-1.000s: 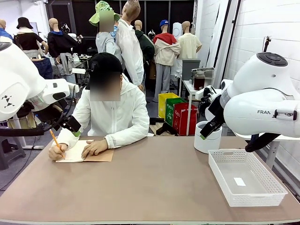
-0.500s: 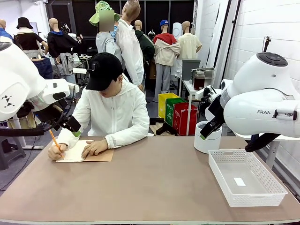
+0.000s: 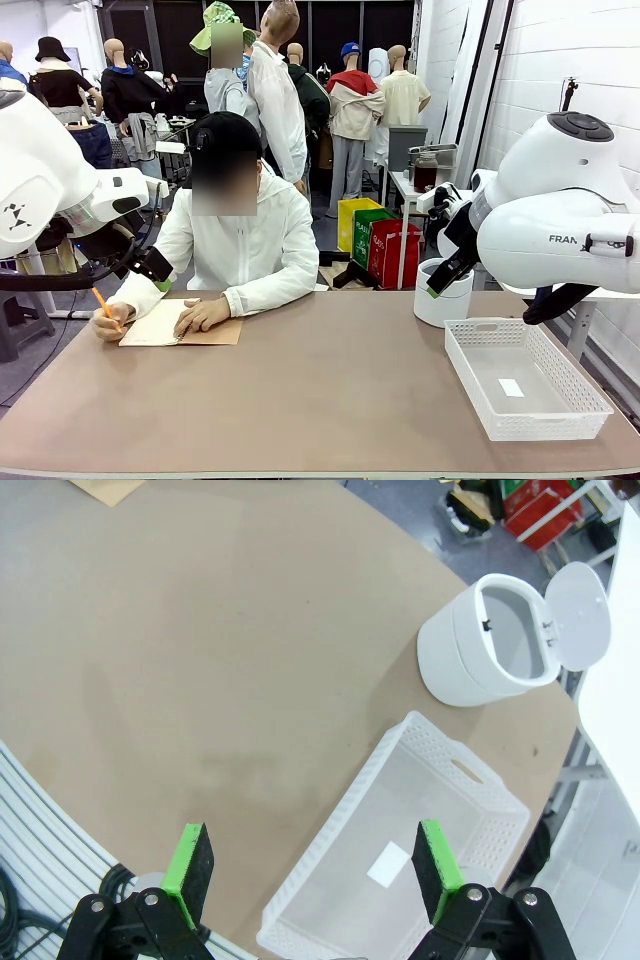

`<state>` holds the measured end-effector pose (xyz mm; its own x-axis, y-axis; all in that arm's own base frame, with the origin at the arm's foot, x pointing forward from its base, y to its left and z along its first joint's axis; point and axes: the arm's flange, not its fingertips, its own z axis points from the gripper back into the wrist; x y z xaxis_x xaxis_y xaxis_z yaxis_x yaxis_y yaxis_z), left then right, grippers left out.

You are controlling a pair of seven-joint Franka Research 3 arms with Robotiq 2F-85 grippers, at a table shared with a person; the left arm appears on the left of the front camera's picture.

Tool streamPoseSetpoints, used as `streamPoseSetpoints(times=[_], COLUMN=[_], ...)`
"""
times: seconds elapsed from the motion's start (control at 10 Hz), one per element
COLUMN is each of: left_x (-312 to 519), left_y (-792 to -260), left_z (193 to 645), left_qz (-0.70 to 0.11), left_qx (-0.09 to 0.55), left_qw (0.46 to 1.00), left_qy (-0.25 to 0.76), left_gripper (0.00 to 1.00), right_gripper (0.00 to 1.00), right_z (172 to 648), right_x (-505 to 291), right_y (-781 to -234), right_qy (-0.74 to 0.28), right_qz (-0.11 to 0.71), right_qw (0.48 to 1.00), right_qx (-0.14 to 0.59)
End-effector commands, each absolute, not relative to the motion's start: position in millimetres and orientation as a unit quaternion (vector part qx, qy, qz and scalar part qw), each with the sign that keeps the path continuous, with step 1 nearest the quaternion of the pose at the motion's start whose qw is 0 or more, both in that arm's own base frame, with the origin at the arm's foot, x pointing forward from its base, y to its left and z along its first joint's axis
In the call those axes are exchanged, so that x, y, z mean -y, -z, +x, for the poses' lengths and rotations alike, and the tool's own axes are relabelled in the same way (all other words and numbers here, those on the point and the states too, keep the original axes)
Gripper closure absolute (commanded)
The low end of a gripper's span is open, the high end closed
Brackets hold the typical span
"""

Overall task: Sort the paper based on its condition.
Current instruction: If a person hands you a paper, place it in the Organizing basket , and if it's crumpled, put it in the Trash can.

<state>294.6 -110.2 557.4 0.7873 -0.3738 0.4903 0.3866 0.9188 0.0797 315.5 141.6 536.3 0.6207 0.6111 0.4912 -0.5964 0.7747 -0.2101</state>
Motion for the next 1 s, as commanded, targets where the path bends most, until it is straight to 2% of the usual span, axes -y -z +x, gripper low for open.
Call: streamPoseSetpoints(times=[0.0,0.9], left_x=[110.5,110.5], left_y=[-558.0,-558.0], left_z=[294.2,294.2], left_qz=[-0.013,-0.013], left_qx=[0.257,0.257], left_qw=[0.945,0.945], left_qy=[0.202,0.202], left_gripper=[0.00,0.00], right_gripper=[0.00,0.00], right_z=[315.6,315.6], right_x=[-141.5,-141.5], right_y=[-536.3,-536.3], right_qy=[-0.335,-0.335], right_qz=[-0.014,-0.014], right_qw=[0.900,0.900], right_qx=[0.278,0.278])
